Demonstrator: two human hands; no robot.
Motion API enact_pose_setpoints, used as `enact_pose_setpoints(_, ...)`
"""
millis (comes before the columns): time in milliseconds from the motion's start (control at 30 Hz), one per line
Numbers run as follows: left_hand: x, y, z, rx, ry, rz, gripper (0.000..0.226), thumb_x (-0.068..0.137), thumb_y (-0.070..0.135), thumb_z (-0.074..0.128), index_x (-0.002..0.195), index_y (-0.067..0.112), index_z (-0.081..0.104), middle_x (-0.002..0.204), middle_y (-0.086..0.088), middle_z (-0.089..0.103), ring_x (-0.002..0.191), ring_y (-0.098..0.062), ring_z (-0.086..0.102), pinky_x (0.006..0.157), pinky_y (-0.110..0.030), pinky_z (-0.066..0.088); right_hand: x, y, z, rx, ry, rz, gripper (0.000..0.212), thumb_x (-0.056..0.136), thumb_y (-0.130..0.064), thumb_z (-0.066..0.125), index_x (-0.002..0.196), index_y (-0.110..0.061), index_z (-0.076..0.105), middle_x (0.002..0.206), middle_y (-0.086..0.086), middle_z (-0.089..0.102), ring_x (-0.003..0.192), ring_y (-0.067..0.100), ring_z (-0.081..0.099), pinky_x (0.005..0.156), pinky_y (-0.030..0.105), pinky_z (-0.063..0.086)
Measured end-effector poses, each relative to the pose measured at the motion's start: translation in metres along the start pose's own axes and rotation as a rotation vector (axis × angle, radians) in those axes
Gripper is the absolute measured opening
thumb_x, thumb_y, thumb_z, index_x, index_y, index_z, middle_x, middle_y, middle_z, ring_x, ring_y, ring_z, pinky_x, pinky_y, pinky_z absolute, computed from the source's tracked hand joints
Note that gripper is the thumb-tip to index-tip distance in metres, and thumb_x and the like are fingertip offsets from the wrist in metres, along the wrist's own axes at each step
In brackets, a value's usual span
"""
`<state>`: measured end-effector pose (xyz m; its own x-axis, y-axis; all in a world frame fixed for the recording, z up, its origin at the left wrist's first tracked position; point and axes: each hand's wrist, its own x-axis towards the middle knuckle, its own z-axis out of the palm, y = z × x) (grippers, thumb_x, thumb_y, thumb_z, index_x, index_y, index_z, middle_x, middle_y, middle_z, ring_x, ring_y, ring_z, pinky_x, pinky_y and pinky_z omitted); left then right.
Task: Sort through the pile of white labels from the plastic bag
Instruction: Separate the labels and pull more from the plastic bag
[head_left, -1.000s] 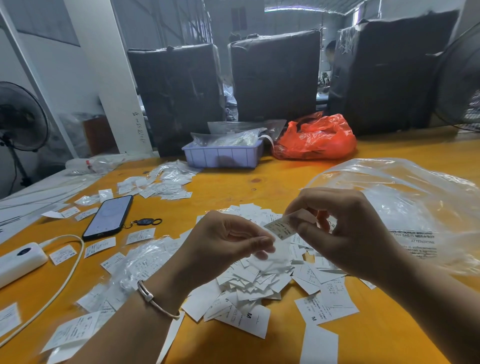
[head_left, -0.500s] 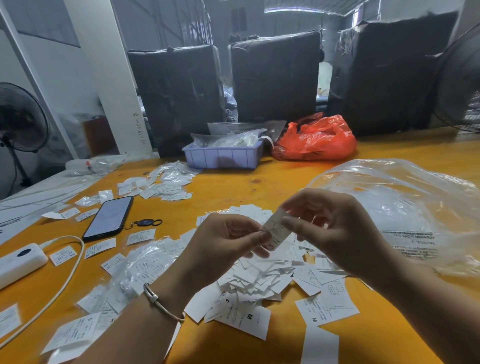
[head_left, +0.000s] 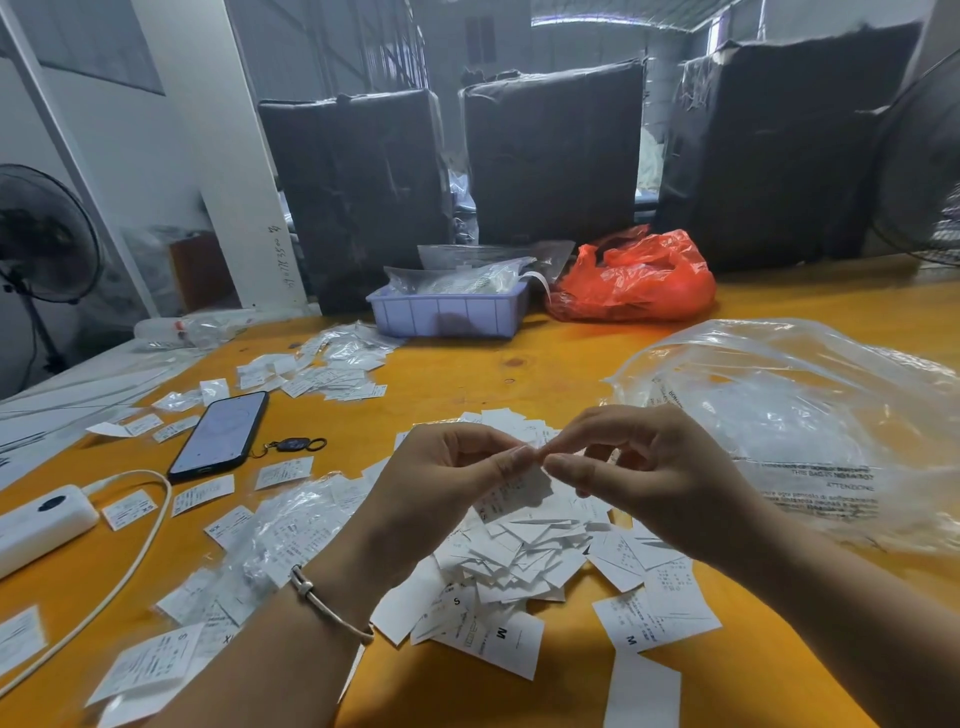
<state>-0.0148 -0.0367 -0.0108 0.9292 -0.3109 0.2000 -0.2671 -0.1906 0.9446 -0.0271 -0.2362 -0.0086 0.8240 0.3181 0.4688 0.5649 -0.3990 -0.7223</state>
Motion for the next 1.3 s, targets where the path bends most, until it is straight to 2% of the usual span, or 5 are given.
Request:
enact_pose_setpoints(300, 0.0, 0.002, -0.001, -0.066, 0.002, 0.01, 0.024, 0.075, 0.041, 0.067, 0.085, 0.024, 0.081, 0.088, 0.0, 0.076, 0.076, -0.002, 0.065, 0.066, -0.012, 0.05, 0.0, 0.0, 0.0, 0.242, 0.056, 0.058, 0.022, 0.071, 0.001, 0.079, 0.089, -0.006, 0.068, 0.073, 0.008, 0.071, 0.058, 0.021, 0.064, 0.056, 0.03, 0.053)
enact_pose_setpoints(633, 0.0, 0.006, -0.009, 0.024, 0.0, 0.029, 0.011, 0.072, 0.025, 0.073, 0.082, 0.022, 0.078, 0.087, 0.001, 0.077, 0.083, -0.006, 0.071, 0.068, -0.015, 0.053, 0.0, 0.001, 0.001, 0.172, 0.139, -0.005, 0.017, 0.076, 0.0, 0.075, 0.088, -0.012, 0.07, 0.074, 0.005, 0.07, 0.057, 0.02, 0.064, 0.053, 0.032, 0.054)
enact_pose_setpoints(900, 0.007, -0.003, -0.078, 0.601, 0.163, -0.409, 0.013, 0.086, 0.013, 0.07, 0.075, 0.016, 0.076, 0.071, 0.001, 0.073, 0.068, -0.01, 0.068, 0.058, -0.023, 0.054, 0.006, 0.031, -0.033, -0.838, 0.397, 0.268, 0.012, 0.078, -0.008, 0.059, 0.072, -0.017, 0.065, 0.065, 0.002, 0.062, 0.061, 0.027, 0.056, 0.051, 0.027, 0.038)
enact_pose_setpoints(1133, 0.002, -0.016, -0.109, 0.863, 0.182, -0.605, 0.022, 0.077, 0.012, 0.08, 0.058, 0.023, 0.076, 0.082, -0.001, 0.074, 0.088, -0.023, 0.065, 0.076, -0.034, 0.055, 0.008, 0.047, -0.052, -1.096, 0.228, 0.563, 0.038, 0.081, -0.01, 0.06, 0.119, -0.013, 0.055, 0.11, 0.011, 0.056, 0.102, 0.032, 0.052, 0.07, 0.035, 0.043)
enact_pose_setpoints(1300, 0.003, -0.018, -0.108, 0.878, 0.216, -0.641, 0.021, 0.074, 0.005, 0.081, 0.064, 0.022, 0.077, 0.086, -0.004, 0.074, 0.09, -0.025, 0.067, 0.073, -0.032, 0.054, 0.009, 0.057, -0.063, -1.046, 0.123, 0.729, 0.035, 0.083, -0.037, 0.071, 0.106, -0.014, 0.059, 0.112, 0.007, 0.057, 0.106, 0.029, 0.053, 0.074, 0.034, 0.046)
